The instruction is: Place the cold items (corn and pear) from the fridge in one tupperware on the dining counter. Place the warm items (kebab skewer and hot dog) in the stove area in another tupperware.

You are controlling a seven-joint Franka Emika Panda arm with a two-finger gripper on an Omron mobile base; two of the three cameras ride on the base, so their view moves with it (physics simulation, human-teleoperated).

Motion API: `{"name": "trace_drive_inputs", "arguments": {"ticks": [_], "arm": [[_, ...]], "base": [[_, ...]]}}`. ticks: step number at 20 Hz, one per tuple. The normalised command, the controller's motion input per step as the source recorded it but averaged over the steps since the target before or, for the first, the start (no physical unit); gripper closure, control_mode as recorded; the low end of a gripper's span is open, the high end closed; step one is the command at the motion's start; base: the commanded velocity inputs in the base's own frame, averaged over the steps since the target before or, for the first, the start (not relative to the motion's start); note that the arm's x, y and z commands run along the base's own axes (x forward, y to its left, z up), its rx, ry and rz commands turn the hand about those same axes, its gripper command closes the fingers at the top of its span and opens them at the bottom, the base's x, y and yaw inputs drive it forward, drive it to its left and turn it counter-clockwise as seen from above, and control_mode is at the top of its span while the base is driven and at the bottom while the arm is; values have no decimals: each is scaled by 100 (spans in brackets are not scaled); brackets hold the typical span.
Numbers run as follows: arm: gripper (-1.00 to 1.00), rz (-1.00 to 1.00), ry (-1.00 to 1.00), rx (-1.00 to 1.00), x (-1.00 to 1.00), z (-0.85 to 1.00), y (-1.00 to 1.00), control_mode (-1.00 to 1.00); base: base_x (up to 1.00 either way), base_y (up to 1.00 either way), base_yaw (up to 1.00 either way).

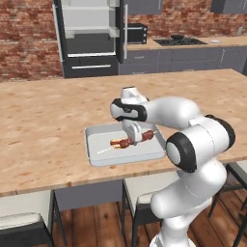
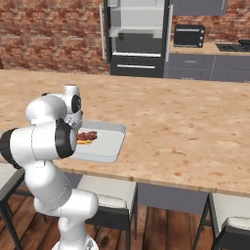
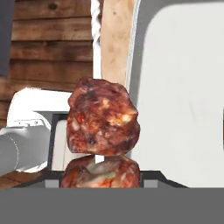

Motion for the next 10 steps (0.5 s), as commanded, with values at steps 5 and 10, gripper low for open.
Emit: {"name": "trace_drive_inputs", "arguments": {"ticks": [5, 10], "arm": [[100, -7, 0, 0, 55, -38, 0, -100], [100, -4, 0, 0, 53, -39, 0, -100]], "base": [[0, 0, 0], [0, 0, 0]]}}
